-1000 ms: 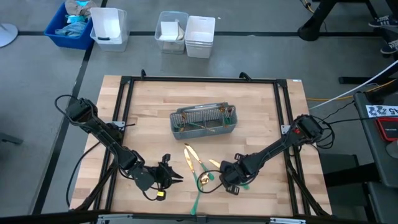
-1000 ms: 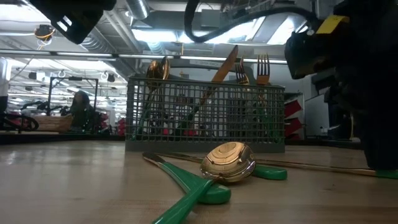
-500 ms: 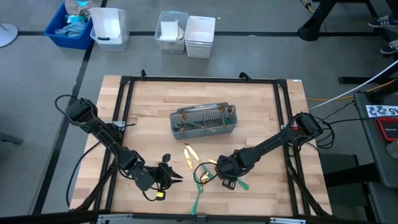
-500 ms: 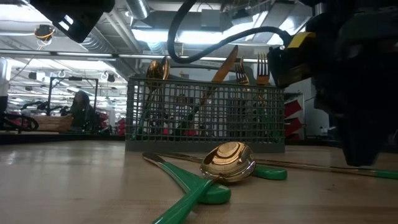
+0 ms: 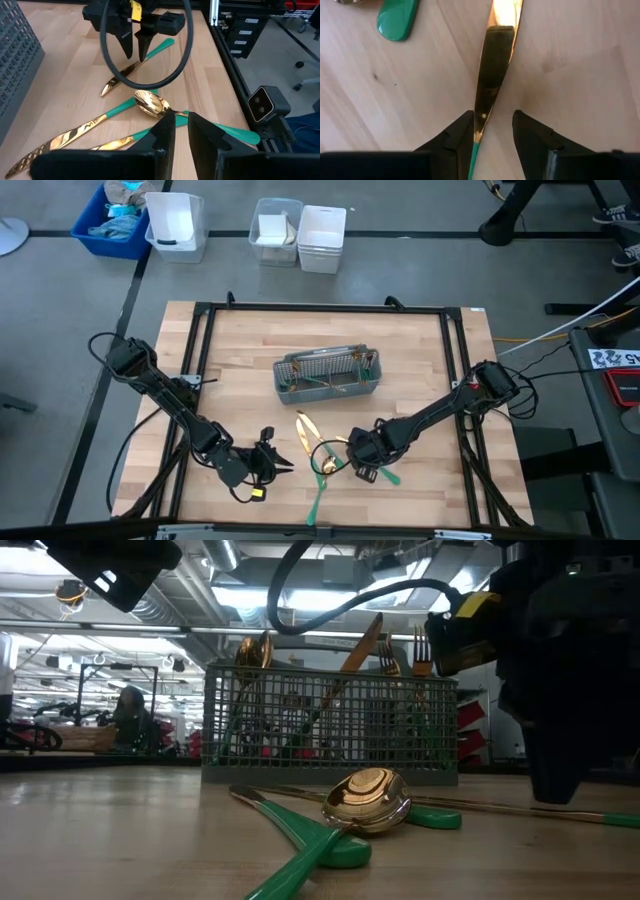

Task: Sort silverware
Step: Put the green knife in the gray silverware basket

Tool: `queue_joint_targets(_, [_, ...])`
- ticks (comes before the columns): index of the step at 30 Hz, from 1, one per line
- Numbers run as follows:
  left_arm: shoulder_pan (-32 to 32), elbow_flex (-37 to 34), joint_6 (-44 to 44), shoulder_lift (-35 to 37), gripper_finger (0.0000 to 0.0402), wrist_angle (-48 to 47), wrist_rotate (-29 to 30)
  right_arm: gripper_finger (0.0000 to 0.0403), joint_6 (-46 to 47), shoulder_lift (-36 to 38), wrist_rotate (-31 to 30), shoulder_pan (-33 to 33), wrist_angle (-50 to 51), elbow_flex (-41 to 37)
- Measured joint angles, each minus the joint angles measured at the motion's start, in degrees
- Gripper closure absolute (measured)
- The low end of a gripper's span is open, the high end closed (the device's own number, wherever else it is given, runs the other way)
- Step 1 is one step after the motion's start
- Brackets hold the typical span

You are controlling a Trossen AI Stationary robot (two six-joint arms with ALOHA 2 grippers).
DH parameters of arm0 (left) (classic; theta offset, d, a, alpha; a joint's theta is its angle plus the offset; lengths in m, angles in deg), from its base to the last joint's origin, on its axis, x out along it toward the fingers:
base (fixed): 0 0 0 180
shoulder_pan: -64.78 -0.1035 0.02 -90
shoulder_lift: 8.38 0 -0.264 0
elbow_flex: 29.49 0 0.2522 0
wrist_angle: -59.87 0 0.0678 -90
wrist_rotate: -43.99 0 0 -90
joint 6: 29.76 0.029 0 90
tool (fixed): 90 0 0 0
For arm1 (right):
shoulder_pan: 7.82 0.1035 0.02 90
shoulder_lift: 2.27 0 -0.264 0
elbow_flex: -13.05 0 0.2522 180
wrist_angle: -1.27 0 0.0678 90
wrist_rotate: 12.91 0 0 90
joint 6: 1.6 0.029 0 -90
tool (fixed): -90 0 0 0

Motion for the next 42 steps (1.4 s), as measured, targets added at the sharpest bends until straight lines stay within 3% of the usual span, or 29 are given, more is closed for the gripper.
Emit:
queue_joint_targets(7, [0.0,0.0,0.05,0.0,0.0357,0.0,0.0,0.0267,1.24,-0.42,-3.69,2.17,-0.05,0.02])
queue_joint_targets(20, [0.0,0.0,-0.02,0.0,0.0357,-0.2,0.0,0.0269,4.12,-0.62,-4.24,2.0,-0.3,-1.6])
queue_joint_targets(31, [0.0,0.0,-0.02,0.0,0.0357,-0.37,-0.01,0.0332,6.34,-0.55,-2.57,1.96,-0.22,-1.92])
queue_joint_targets(42, [0.0,0.0,-0.02,0.0,0.0357,-0.37,-0.02,0.0357,5.69,-0.57,-2.01,1.96,-0.58,-1.99])
